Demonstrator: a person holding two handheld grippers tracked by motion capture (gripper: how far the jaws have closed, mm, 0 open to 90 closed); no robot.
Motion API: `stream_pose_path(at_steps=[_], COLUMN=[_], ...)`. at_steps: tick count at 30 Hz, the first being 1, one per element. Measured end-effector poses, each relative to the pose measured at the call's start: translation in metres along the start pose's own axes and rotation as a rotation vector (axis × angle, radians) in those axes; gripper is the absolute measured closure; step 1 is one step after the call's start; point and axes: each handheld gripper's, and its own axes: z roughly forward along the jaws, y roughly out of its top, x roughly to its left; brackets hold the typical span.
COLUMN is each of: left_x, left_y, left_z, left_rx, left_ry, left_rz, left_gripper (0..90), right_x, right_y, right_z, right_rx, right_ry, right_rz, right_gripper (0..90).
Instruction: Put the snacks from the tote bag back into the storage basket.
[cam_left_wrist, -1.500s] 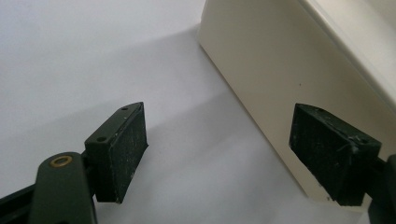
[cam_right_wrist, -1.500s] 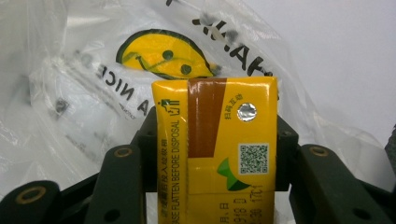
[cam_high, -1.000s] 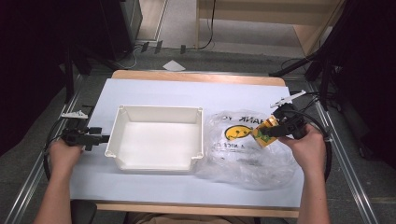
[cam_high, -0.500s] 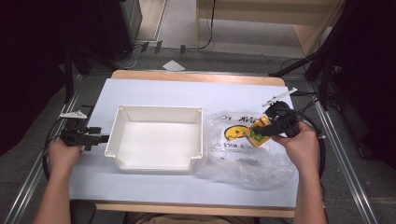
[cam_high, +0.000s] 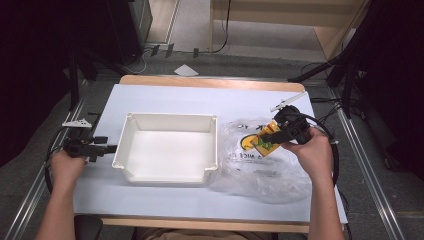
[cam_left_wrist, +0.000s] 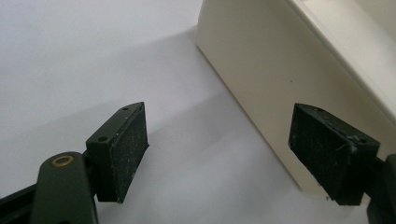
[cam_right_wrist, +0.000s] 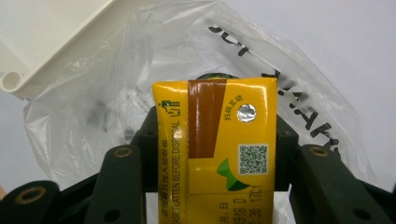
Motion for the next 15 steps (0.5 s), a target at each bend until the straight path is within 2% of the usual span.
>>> stream_pose_path(at_steps=[4, 15], left_x=[-0.002, -0.002], left_y=[-0.001, -0.003], left_z=[0.000, -0.002], left_rx=[0.004, 0.004], left_ry=[0.011, 0.016], left_rz=[0.002, 0.001], left_gripper=[20.8, 20.8], right_x=[0.004, 0.010], right_y=[0.005, 0.017], right_z=[0.000, 0.004], right_rx=[-0.002, 0.007], right_ry=[-0.002, 0.004], right_rz=[-0.021, -0.034], right_gripper=[54.0, 54.0])
